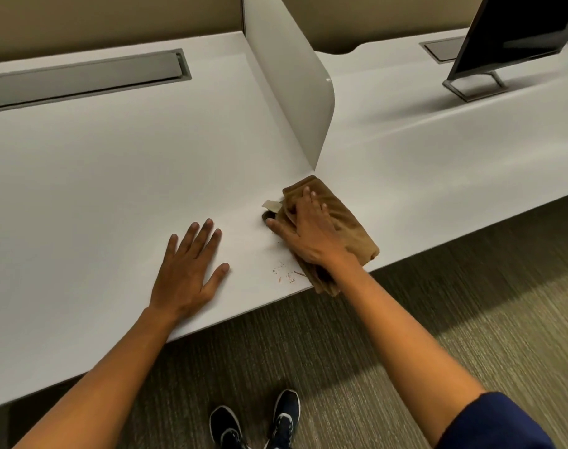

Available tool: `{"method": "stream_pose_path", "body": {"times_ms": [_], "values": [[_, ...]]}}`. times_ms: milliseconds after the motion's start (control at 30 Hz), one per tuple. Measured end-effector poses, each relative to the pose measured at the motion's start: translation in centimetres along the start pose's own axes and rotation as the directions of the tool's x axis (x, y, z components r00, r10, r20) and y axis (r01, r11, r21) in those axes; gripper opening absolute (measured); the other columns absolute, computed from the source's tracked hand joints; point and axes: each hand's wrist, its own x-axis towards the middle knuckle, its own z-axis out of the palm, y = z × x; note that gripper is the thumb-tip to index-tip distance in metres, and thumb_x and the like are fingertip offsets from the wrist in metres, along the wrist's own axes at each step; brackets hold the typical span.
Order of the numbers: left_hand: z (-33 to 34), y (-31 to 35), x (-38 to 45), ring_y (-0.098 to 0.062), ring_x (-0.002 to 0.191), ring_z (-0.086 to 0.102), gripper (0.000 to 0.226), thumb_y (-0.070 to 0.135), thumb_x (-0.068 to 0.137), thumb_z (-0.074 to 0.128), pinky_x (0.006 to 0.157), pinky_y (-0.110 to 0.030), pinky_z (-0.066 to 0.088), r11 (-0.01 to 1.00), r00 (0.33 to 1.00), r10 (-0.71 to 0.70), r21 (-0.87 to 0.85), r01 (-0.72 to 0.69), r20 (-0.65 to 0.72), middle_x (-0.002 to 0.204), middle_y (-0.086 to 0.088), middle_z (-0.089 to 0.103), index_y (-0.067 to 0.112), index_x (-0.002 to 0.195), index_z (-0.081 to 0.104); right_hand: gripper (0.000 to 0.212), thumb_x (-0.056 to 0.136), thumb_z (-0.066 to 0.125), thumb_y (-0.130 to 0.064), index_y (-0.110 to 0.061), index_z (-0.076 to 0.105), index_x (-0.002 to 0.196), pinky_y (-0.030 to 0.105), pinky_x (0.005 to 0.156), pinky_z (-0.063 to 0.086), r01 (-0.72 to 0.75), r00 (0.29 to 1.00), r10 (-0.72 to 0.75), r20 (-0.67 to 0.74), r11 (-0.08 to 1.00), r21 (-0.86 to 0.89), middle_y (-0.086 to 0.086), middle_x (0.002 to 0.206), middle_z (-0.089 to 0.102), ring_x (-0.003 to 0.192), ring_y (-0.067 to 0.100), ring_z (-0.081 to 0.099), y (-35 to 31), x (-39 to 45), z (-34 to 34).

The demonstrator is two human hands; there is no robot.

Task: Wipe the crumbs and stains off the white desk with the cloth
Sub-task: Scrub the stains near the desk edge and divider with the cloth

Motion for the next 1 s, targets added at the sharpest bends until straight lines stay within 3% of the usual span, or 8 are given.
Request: {"method": "stream_pose_path", "body": {"times_ms": [67, 100, 133, 200, 267, 433, 633, 1000], "values": [[0.1, -0.1, 0.1, -0.013, 0.156, -0.008, 0.073, 0.063, 0.098, 0.018, 0.127, -0.048, 0.003, 1.0, 1.0, -0.001, 0.006, 0.001, -0.002, 0.169, 0.008, -0.002, 0.025, 0.16, 0.012, 0.076, 0.082, 0.035, -0.086, -0.036, 0.039, 0.139, 0.051, 0.118, 0.026, 0.052, 0.996, -0.048, -0.081, 0.997, 0.054, -0.005, 0.157, 0.032, 0.144, 0.014, 0.028, 0.7, -0.3, -1.9], [0.1, -0.1, 0.1, -0.013, 0.156, -0.008, 0.073, 0.063, 0.098, 0.017, 0.127, -0.048, 0.003, 1.0, 1.0, 0.001, 0.012, -0.001, -0.001, 0.169, 0.008, -0.002, 0.025, 0.16, 0.012, 0.073, 0.081, 0.035, -0.087, -0.04, 0.041, 0.136, 0.051, 0.115, 0.032, 0.077, 0.988, -0.076, -0.135, 0.997, -0.003, -0.01, 0.152, 0.038, 0.138, 0.011, 0.035, 1.2, -0.5, -2.4], [0.1, -0.2, 0.1, -0.013, 0.156, -0.008, 0.073, 0.063, 0.098, 0.016, 0.127, -0.048, 0.002, 1.0, 1.0, 0.002, 0.015, -0.002, 0.0, 0.169, 0.008, -0.002, 0.025, 0.16, 0.012, 0.075, 0.082, 0.033, -0.087, -0.04, 0.036, 0.14, 0.053, 0.116, 0.03, 0.085, 0.985, -0.097, -0.14, 0.992, -0.088, -0.01, 0.155, 0.033, 0.141, 0.013, 0.032, 1.9, -0.7, -2.6], [0.1, -0.2, 0.1, -0.013, 0.156, -0.008, 0.073, 0.063, 0.098, 0.015, 0.127, -0.047, 0.002, 1.0, 1.0, 0.002, 0.018, -0.002, 0.001, 0.17, 0.008, -0.002, 0.025, 0.16, 0.012, 0.086, 0.084, 0.028, -0.085, -0.037, 0.014, 0.154, 0.057, 0.121, 0.013, 0.055, 0.996, -0.072, -0.059, 0.966, -0.254, -0.003, 0.166, 0.006, 0.152, 0.023, 0.007, 3.4, -1.2, -1.8], [0.2, -0.1, 0.0, -0.014, 0.156, -0.007, 0.072, 0.063, 0.099, 0.014, 0.127, -0.047, 0.002, 1.0, 1.0, 0.002, 0.016, -0.002, -0.002, 0.17, 0.008, -0.001, 0.025, 0.16, 0.013, 0.088, 0.085, 0.027, -0.083, -0.038, 0.001, 0.155, 0.057, 0.121, 0.009, 0.027, 0.998, -0.046, -0.052, 0.947, -0.322, -0.001, 0.166, -0.01, 0.152, 0.027, -0.006, 4.6, -1.5, -0.4], [0.4, -0.2, 0.1, -0.014, 0.156, -0.005, 0.072, 0.063, 0.099, 0.013, 0.127, -0.049, 0.004, 1.0, 1.0, -0.002, 0.025, 0.002, -0.004, 0.17, 0.007, 0.0, 0.025, 0.16, 0.014, 0.071, 0.092, 0.022, -0.075, -0.045, 0.002, 0.154, 0.059, 0.119, 0.016, 0.026, 0.99, -0.072, -0.122, 0.938, -0.346, 0.002, 0.166, -0.003, 0.152, 0.032, -0.001, 4.4, -0.7, 0.8], [0.5, -0.1, 0.2, -0.016, 0.156, -0.006, 0.074, 0.065, 0.098, 0.018, 0.126, -0.052, 0.003, 0.999, 1.0, -0.011, 0.037, 0.011, 0.003, 0.17, 0.006, -0.001, 0.025, 0.16, 0.012, 0.067, 0.09, 0.014, -0.076, -0.049, 0.005, 0.151, 0.058, 0.119, 0.017, 0.02, 0.991, -0.067, -0.119, 0.935, -0.355, -0.002, 0.166, 0.0, 0.151, 0.035, 0.002, 3.7, -0.2, 1.1], [0.5, 0.0, 0.3, -0.016, 0.156, -0.006, 0.068, 0.054, 0.1, 0.015, 0.125, -0.055, 0.003, 0.996, 0.999, -0.032, 0.086, 0.031, 0.01, 0.17, 0.006, -0.003, 0.025, 0.16, 0.011, 0.051, 0.103, 0.026, -0.05, -0.043, 0.017, 0.153, 0.056, 0.12, 0.012, 0.102, 0.983, -0.148, -0.113, 0.937, -0.335, -0.007, 0.165, 0.013, 0.151, 0.03, 0.009, 2.2, 0.4, 2.0]]}}
